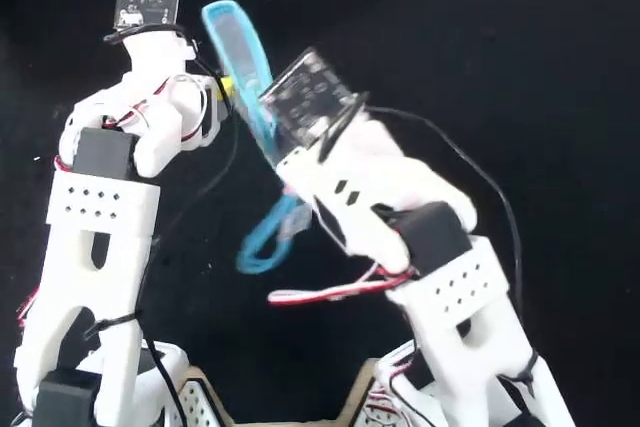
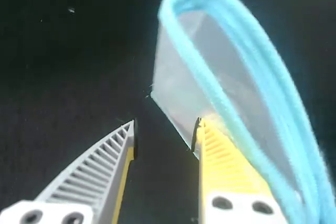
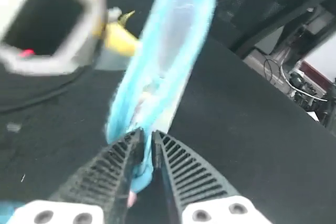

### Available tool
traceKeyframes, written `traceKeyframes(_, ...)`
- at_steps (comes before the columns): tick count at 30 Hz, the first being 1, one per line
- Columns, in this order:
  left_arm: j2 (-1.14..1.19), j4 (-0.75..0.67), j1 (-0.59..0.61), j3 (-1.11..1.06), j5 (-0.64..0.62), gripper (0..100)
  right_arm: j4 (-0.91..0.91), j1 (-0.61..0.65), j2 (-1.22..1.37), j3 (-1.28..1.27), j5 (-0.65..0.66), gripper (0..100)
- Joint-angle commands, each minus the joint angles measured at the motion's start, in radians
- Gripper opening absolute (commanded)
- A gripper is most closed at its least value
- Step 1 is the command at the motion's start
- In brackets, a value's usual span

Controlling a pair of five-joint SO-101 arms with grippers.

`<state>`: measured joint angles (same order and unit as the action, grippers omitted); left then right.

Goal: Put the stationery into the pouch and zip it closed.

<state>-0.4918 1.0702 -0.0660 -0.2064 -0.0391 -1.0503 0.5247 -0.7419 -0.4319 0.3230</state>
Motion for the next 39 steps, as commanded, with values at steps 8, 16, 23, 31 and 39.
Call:
traceKeyframes(8, -0.014, 0.044, 0.07, 0.041, -0.012, 19, -0.057, 0.114, -0.119, 0.064, 0.037, 1.1)
traceKeyframes(16, -0.014, 0.127, 0.068, 0.165, -0.011, 19, -0.057, 0.193, -0.119, 0.105, 0.041, 1.1)
traceKeyframes(23, -0.003, 0.176, 0.102, 0.168, -0.009, 19, -0.083, 0.08, -0.12, -0.028, -0.009, 4.4)
traceKeyframes(31, -0.006, 0.175, 0.097, 0.17, -0.011, 19, 0.094, 0.141, -0.122, -0.308, -0.11, 17.1)
traceKeyframes(39, -0.012, 0.178, 0.097, 0.17, -0.011, 19, 0.493, 0.14, -0.122, -0.527, -0.207, 16.6)
